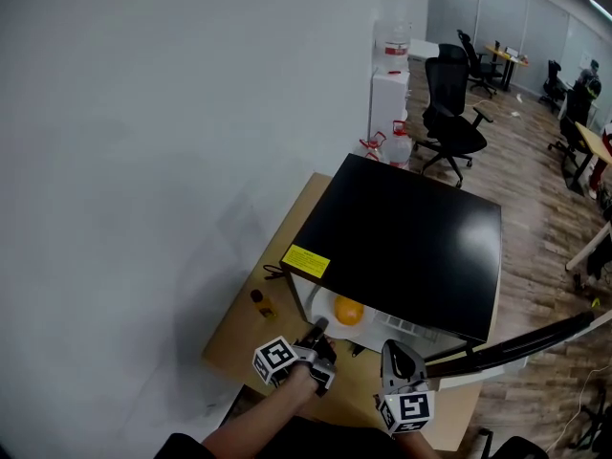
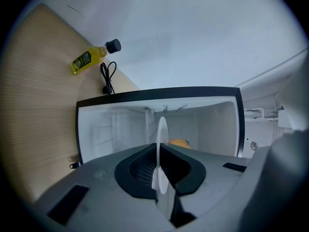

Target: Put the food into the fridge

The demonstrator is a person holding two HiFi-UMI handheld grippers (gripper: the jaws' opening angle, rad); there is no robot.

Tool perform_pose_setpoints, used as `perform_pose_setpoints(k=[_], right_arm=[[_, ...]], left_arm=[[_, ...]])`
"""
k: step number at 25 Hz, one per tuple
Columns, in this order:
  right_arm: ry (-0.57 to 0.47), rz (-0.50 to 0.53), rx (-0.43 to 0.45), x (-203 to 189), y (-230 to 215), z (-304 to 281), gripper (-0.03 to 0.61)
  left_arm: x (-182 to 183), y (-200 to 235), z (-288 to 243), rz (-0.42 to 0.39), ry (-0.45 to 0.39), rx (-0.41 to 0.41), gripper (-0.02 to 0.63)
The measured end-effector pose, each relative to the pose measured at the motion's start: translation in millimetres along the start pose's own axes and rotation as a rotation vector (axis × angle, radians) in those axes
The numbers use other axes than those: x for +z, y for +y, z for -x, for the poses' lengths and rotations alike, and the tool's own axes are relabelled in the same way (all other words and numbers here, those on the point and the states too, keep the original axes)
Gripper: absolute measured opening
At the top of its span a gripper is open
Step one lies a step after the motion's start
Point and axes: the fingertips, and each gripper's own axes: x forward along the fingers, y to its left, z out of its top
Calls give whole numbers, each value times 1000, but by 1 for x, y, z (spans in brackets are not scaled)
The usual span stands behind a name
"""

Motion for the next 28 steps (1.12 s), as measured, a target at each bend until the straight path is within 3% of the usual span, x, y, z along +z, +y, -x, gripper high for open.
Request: perform_pose_setpoints(k=[28], right_arm=[[14, -9, -57, -5, -25, 4, 60]], left_arm=[[16, 11, -56, -2, 5, 90, 23]])
